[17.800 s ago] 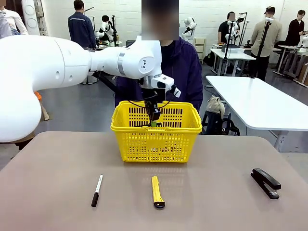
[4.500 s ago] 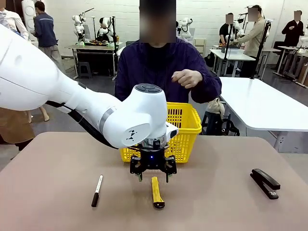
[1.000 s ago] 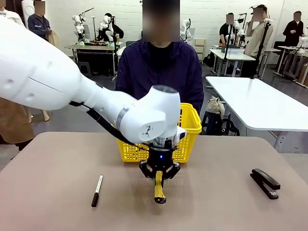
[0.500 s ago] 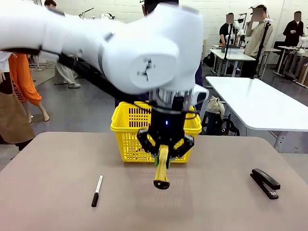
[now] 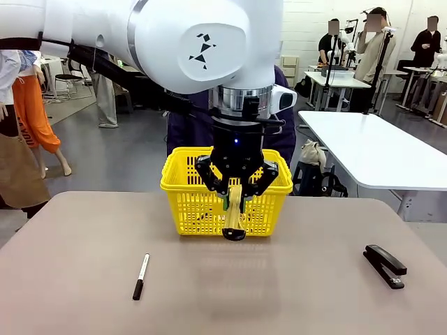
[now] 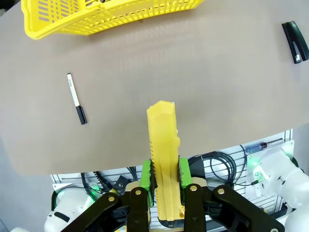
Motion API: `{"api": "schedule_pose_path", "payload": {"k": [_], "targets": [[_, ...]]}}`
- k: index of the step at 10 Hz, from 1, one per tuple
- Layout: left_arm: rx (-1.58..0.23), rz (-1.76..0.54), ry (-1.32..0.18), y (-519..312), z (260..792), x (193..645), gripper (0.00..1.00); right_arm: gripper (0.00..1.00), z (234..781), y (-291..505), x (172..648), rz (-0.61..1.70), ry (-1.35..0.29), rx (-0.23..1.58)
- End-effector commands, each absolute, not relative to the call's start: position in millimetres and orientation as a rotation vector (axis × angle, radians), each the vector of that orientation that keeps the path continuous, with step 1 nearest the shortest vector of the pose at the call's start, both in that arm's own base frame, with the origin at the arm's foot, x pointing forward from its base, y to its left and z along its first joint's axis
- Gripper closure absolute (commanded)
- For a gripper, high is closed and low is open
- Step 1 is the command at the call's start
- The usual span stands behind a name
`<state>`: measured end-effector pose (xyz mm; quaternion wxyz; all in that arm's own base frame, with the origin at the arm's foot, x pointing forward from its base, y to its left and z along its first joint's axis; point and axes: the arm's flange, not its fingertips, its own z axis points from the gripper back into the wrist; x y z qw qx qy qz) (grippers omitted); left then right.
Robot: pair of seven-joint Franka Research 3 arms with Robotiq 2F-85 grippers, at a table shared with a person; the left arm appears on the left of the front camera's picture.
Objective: Place the items the person wants into the basket.
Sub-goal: Pick up the item the person points to and place it in the Market Basket.
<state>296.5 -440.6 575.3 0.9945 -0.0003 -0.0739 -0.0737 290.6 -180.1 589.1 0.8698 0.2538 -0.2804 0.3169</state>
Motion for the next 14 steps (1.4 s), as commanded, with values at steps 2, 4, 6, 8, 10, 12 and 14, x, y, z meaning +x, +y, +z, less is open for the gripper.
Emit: {"api": "schedule_pose_path", "payload": {"k": [2, 4, 6, 8, 10, 12, 14], "targets": [[0.008, -0.148, -0.147, -443.1, 571.8, 289.3, 1.00, 0.00, 588.4, -180.8, 291.4, 0.677, -0.615, 0.554], [0.008, -0.148, -0.147, -443.1, 571.8, 289.3, 1.00, 0.00, 588.4, -180.8, 291.4, 0.677, -0.615, 0.554], [0.008, -0.148, -0.147, -443.1, 571.8, 289.3, 1.00, 0.00, 588.4, -180.8, 291.4, 0.677, -0.615, 0.554], [0.004, -0.159, -0.145, -444.7, 572.6, 291.5, 0.74, 0.00, 588.4, -180.8, 291.4, 0.677, -0.615, 0.554], [-0.044, -0.255, -0.178, -418.0, 622.9, 340.9, 0.74, 0.00, 588.4, -180.8, 291.4, 0.677, -0.615, 0.554], [0.029, -0.454, -0.265, -399.2, 662.7, 382.1, 0.74, 0.00, 588.4, -180.8, 291.4, 0.677, -0.615, 0.554], [0.176, -0.599, -0.265, -389.5, 688.5, 420.8, 0.74, 0.00, 588.4, -180.8, 291.4, 0.677, -0.615, 0.554]]}}
